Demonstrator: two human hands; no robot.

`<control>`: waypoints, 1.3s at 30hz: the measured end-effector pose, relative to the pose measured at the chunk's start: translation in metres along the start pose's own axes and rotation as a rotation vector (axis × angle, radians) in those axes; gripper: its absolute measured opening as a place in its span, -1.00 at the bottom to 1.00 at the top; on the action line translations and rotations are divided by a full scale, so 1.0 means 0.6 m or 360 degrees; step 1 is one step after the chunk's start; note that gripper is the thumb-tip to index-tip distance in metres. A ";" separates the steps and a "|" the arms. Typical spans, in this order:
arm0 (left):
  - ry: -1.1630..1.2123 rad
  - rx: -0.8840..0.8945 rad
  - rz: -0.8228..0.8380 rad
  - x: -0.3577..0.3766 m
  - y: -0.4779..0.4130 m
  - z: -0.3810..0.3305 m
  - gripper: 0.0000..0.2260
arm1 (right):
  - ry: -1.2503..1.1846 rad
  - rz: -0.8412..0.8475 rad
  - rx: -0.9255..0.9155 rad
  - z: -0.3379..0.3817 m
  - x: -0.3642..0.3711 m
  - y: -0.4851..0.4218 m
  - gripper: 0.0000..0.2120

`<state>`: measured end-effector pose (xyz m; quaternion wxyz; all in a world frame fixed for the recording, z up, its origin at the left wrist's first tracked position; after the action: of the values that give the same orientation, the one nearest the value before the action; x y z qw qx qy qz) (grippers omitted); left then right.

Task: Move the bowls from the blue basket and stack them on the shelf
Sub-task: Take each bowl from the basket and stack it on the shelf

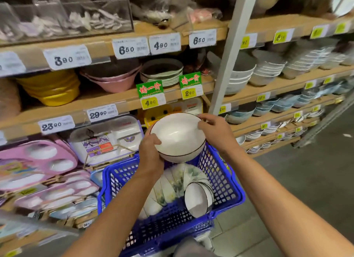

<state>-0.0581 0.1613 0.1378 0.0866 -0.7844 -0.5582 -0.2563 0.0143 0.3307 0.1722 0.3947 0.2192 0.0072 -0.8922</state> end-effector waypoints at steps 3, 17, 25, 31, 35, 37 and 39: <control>-0.0027 0.0053 0.0017 0.047 0.006 -0.045 -0.53 | -0.0380 0.0014 0.0001 0.032 -0.026 0.025 -0.85; 0.0009 0.0280 0.0280 0.292 0.099 -0.072 -0.72 | -0.1632 -0.0040 -0.0054 0.061 -0.219 0.081 -0.70; 0.0190 0.0254 0.0373 0.484 0.151 0.005 -0.68 | -0.1478 -0.0124 -0.0085 0.018 -0.431 0.074 -0.71; 0.0162 0.0230 0.0476 0.604 0.181 0.065 -0.69 | -0.1457 -0.0126 -0.0065 -0.017 -0.561 0.053 -0.67; 0.0142 0.0197 0.0477 0.668 0.187 0.090 -0.70 | -0.1458 -0.0156 -0.0032 -0.033 -0.625 0.033 -0.69; 0.0095 0.0156 0.0490 0.697 0.184 0.101 -0.68 | -0.1484 -0.0146 -0.0029 -0.039 -0.651 0.020 -0.72; 0.0063 0.0147 0.0523 0.722 0.177 0.109 -0.68 | -0.1496 -0.0151 -0.0032 -0.044 -0.672 0.004 -0.71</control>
<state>0.1659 0.5105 0.3141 0.1743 -0.8551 -0.4318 -0.2281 0.2653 0.6167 0.3088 0.3162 -0.2128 -0.1536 -0.9117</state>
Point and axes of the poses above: each hand's wrist, its own y-axis away from the middle knuckle, its own x-axis out of the palm, z = x × y, the point moved 5 cm from there along -y, towards the middle knuckle, and after that the axes turned 9 degrees about x, right-handed, at the moved point
